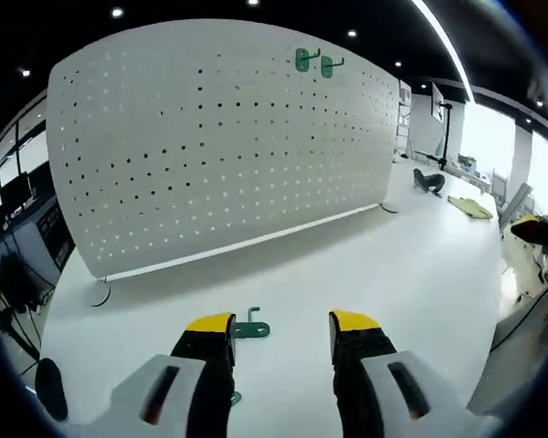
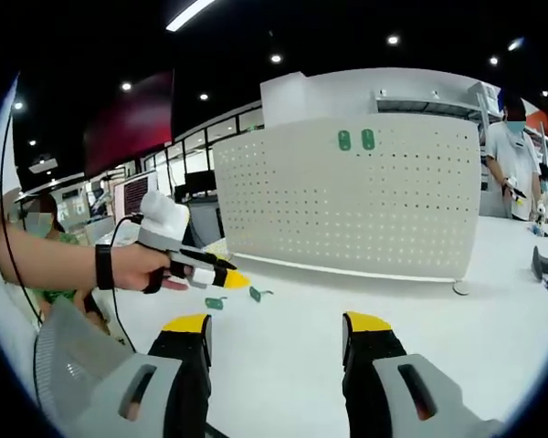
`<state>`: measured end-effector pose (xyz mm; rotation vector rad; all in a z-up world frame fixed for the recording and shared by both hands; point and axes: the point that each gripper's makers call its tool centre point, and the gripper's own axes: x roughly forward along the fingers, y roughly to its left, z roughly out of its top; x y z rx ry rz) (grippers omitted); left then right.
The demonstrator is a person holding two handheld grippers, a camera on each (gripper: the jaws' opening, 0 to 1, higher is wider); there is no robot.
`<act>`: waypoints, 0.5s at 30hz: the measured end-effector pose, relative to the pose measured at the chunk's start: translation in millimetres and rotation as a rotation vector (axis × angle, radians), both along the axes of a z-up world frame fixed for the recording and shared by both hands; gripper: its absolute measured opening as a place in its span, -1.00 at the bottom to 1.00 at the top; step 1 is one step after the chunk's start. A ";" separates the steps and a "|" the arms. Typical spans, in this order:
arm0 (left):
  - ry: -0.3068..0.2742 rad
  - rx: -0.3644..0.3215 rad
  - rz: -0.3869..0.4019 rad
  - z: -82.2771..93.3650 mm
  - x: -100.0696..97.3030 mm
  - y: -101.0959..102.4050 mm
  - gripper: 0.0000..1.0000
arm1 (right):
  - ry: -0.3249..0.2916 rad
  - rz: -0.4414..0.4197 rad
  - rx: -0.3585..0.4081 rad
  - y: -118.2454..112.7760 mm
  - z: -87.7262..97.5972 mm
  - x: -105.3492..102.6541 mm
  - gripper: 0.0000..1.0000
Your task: Insert the hook assembly into the mounting plate slot until the hook locks in place.
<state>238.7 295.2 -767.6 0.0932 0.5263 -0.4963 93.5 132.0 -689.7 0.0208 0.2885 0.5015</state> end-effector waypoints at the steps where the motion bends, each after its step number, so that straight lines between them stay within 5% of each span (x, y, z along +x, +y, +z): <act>1: 0.010 -0.013 0.009 -1.3 -0.2 0.7 -0.15 | 0.004 -0.001 0.001 -0.3 -0.9 -0.2 0.16; 15: 0.048 0.032 0.035 -23.6 6.9 7.7 -0.14 | 0.020 0.000 0.006 -0.9 -4.9 2.4 0.16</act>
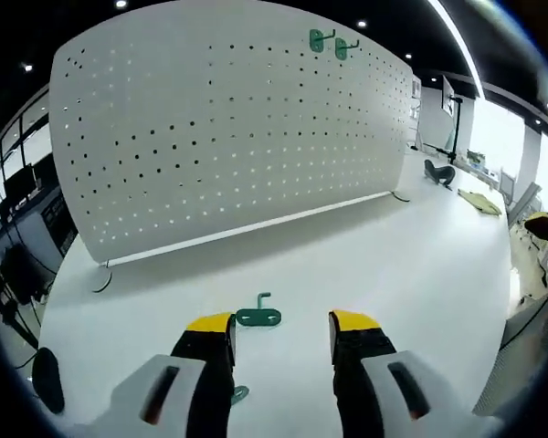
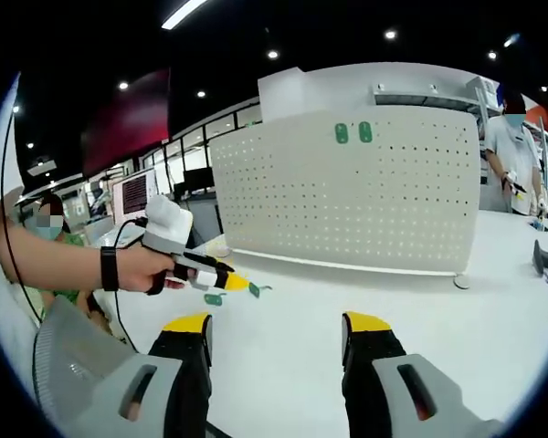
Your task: Insert the hook assembly into the mounting plate slot until the hook locks in place.
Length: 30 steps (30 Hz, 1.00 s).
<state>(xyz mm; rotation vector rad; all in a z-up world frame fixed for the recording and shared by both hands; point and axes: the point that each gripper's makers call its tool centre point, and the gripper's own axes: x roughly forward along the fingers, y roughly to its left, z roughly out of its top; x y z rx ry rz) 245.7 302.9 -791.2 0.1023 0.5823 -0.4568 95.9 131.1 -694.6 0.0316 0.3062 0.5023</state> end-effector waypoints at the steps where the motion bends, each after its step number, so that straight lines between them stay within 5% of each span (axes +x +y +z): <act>1: 0.003 0.007 0.000 -2.6 0.4 0.5 -0.12 | 0.002 0.001 0.001 0.4 -0.2 -0.2 0.16; 30: 0.035 0.044 0.063 -33.2 26.2 3.8 -0.11 | 0.044 -0.011 -0.006 -4.0 -11.7 4.6 0.15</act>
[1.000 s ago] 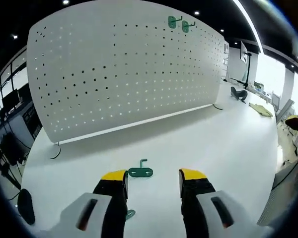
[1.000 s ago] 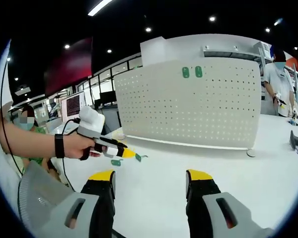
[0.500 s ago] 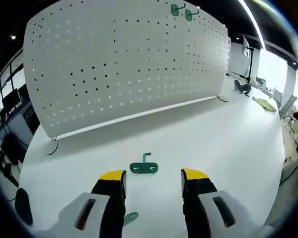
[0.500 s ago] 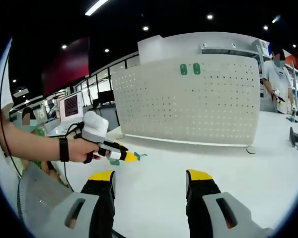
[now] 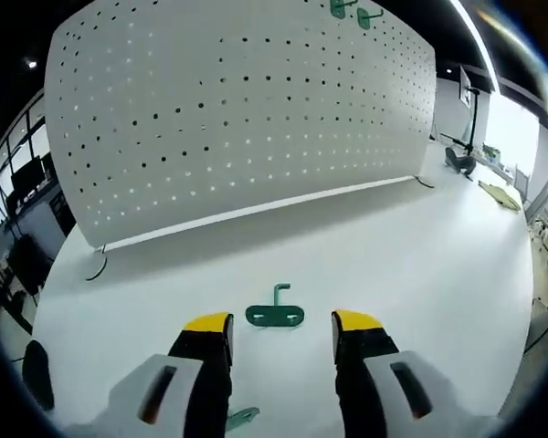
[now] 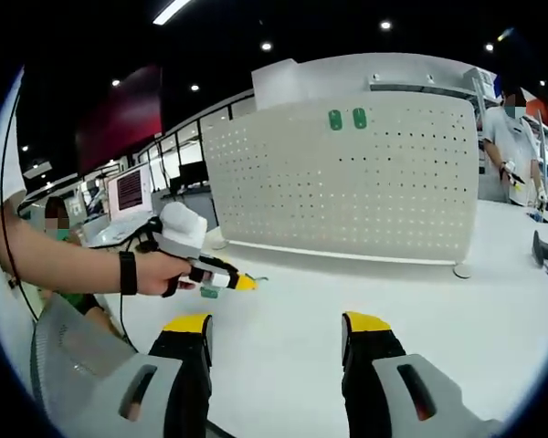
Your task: Insert the hook assembly into the mounting plate slot until the hook locks in place.
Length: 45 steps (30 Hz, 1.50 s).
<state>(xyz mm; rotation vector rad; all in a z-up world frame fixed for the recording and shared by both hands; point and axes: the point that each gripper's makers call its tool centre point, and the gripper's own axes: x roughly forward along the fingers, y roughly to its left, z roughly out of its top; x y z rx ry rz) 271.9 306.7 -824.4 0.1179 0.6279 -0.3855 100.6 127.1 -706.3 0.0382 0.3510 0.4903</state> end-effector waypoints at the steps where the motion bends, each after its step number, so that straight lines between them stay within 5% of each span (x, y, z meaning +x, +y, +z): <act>1: 0.003 -0.004 -0.005 -1.0 1.0 -0.4 -0.12 | 0.001 0.004 0.000 0.5 -0.1 0.2 0.15; 45: 0.034 0.023 -0.014 -17.2 8.4 -2.8 -0.34 | 0.022 0.007 0.022 1.2 0.0 2.5 0.13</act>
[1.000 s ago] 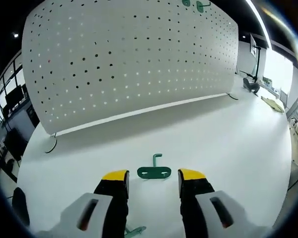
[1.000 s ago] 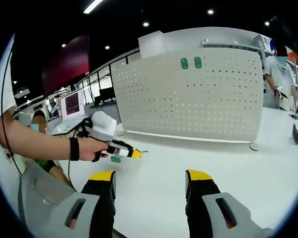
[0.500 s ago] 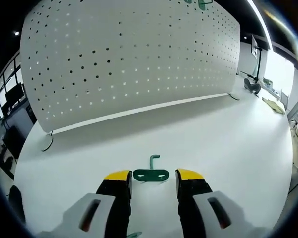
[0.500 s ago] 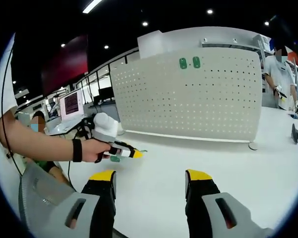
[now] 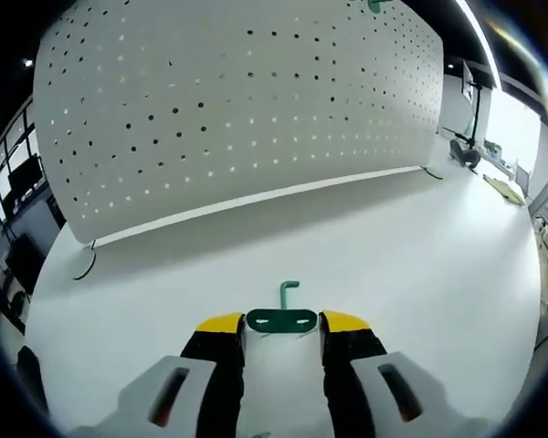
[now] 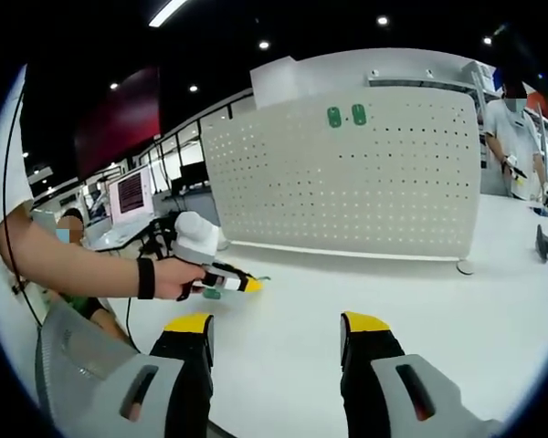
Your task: Insert the hook assembly into the mounting plate slot until the hook locks in place.
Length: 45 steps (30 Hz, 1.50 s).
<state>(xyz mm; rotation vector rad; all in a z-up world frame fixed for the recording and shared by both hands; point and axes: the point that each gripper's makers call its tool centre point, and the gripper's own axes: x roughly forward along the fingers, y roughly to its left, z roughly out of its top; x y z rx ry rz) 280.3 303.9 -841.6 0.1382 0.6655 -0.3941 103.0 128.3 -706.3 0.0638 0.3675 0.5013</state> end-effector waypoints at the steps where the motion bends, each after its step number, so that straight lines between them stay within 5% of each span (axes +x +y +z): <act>1: -0.003 0.002 0.000 0.5 0.1 0.1 -0.36 | -0.001 0.001 -0.001 0.4 0.2 0.1 0.13; 13: 0.012 -0.013 -0.030 2.2 -6.8 -2.1 -0.38 | -0.008 0.004 -0.001 2.1 2.0 0.5 0.12; 45: 0.125 -0.231 -0.069 20.9 -37.7 -20.3 -0.41 | -0.019 0.043 0.013 12.4 4.6 -3.2 0.12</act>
